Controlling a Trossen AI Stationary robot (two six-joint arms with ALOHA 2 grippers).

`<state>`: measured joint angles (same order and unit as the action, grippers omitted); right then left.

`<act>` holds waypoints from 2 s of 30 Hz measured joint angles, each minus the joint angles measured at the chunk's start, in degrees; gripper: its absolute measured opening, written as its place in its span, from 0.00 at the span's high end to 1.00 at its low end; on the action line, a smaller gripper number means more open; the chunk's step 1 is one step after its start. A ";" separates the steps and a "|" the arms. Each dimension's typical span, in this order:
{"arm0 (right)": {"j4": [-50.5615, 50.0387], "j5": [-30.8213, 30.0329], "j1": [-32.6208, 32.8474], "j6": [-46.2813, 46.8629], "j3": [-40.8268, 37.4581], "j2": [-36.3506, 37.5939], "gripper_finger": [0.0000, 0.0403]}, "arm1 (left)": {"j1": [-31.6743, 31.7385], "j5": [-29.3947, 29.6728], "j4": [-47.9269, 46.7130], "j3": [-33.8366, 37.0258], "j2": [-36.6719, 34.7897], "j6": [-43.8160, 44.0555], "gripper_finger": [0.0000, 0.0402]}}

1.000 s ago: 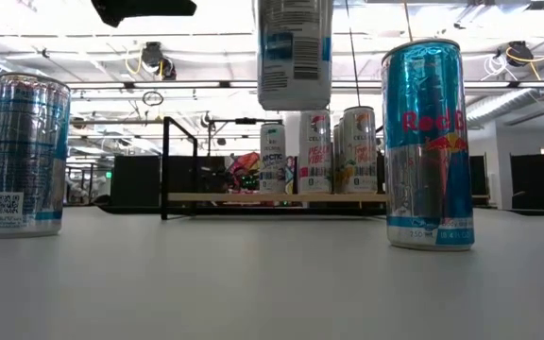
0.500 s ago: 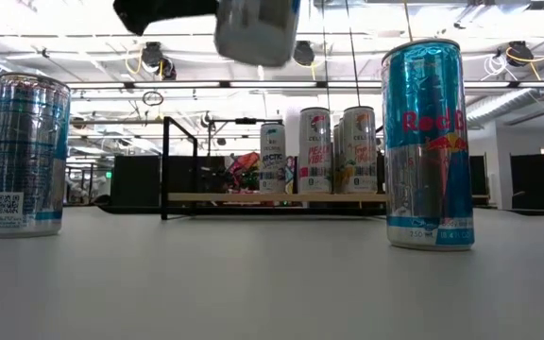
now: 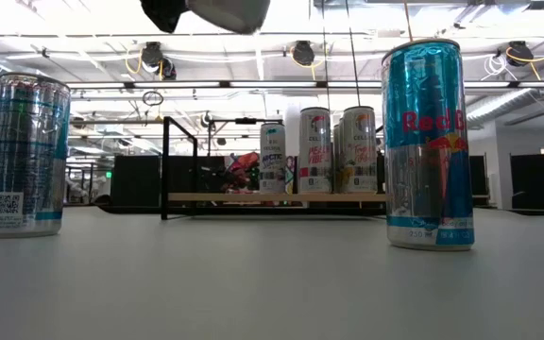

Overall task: Place canned beverage on shelf
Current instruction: Put the top white blue soda can on the shelf aligned with the white blue soda can

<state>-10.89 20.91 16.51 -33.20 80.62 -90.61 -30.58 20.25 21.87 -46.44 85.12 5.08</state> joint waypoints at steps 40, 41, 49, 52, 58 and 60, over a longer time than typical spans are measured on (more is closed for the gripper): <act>2.07 7.58 -2.29 -2.85 0.05 -0.07 0.54 | 1.74 -10.82 4.98 0.00 3.39 -1.43 0.31; 2.09 7.54 -2.29 -2.53 0.04 -0.07 0.54 | 1.74 -10.82 4.96 0.00 3.39 -1.38 0.33; 1.72 7.29 -2.29 0.28 0.04 -0.07 0.53 | 1.74 -11.06 4.39 0.00 3.39 -0.70 0.38; 1.68 6.31 -2.27 1.68 0.04 -0.07 0.53 | 1.74 -11.17 4.25 0.00 3.39 -0.48 0.36; 1.12 4.52 -2.01 6.09 0.04 -0.07 0.52 | 1.74 -10.77 3.93 0.00 3.39 -0.52 0.36; 1.07 4.13 -1.85 8.08 0.07 -0.07 0.49 | 1.70 -9.71 3.92 0.00 3.39 -0.89 0.36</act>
<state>-9.82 25.04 14.66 -25.12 80.68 -90.67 -28.88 10.54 25.79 -46.44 88.51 4.19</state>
